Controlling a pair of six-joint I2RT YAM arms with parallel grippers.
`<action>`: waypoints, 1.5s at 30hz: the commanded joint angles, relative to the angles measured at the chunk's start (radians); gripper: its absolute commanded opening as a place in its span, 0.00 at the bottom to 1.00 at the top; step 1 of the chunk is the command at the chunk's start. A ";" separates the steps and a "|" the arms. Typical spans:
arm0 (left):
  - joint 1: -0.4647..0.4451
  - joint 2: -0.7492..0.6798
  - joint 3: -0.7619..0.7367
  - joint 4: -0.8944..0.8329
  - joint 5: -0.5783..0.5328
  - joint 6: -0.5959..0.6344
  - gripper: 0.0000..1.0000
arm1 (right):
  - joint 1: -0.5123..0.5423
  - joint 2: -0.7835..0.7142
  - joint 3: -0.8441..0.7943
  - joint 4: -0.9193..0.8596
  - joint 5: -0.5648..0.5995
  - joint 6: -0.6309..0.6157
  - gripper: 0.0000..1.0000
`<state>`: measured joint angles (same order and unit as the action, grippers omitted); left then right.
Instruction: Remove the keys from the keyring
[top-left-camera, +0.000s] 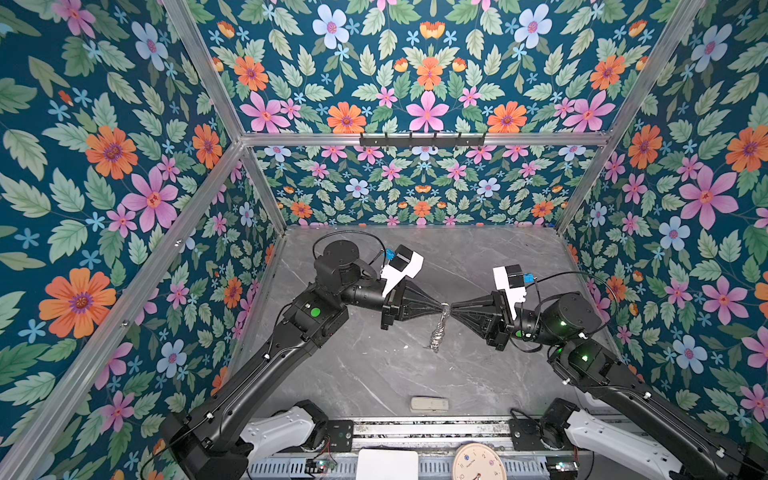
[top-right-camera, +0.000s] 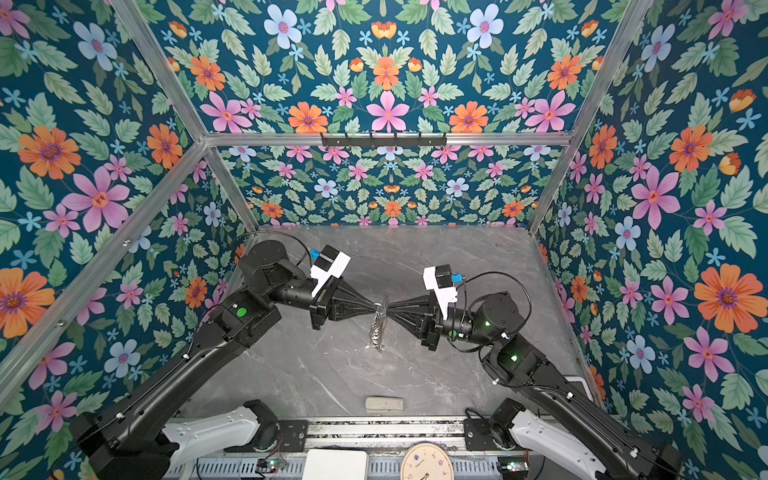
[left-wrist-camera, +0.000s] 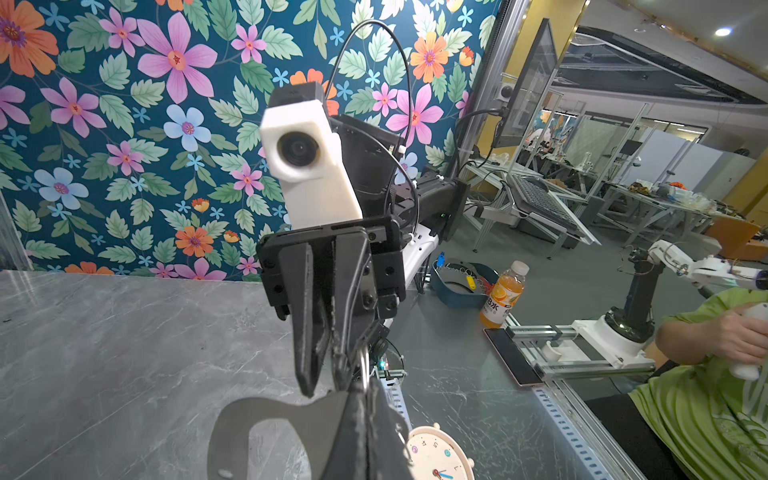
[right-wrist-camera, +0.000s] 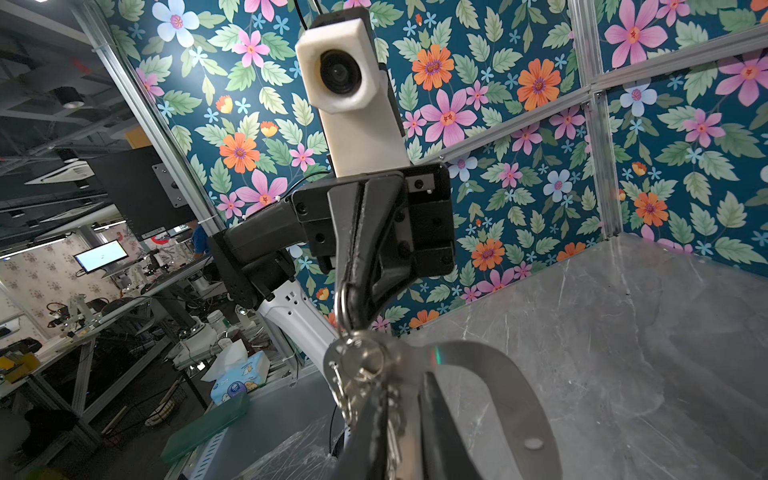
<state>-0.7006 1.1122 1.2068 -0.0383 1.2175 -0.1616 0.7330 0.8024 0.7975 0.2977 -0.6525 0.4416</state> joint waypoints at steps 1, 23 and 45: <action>0.001 -0.003 -0.004 0.049 -0.003 -0.014 0.00 | 0.000 -0.013 -0.004 0.067 -0.015 0.006 0.24; 0.003 0.002 -0.014 0.057 0.071 0.000 0.00 | 0.001 -0.049 0.007 -0.050 -0.070 -0.072 0.33; 0.003 0.003 -0.031 0.116 0.106 -0.047 0.00 | 0.001 0.050 0.029 -0.016 -0.165 -0.087 0.42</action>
<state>-0.6994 1.1152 1.1763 0.0292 1.3087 -0.1993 0.7338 0.8482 0.8181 0.2371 -0.7910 0.3599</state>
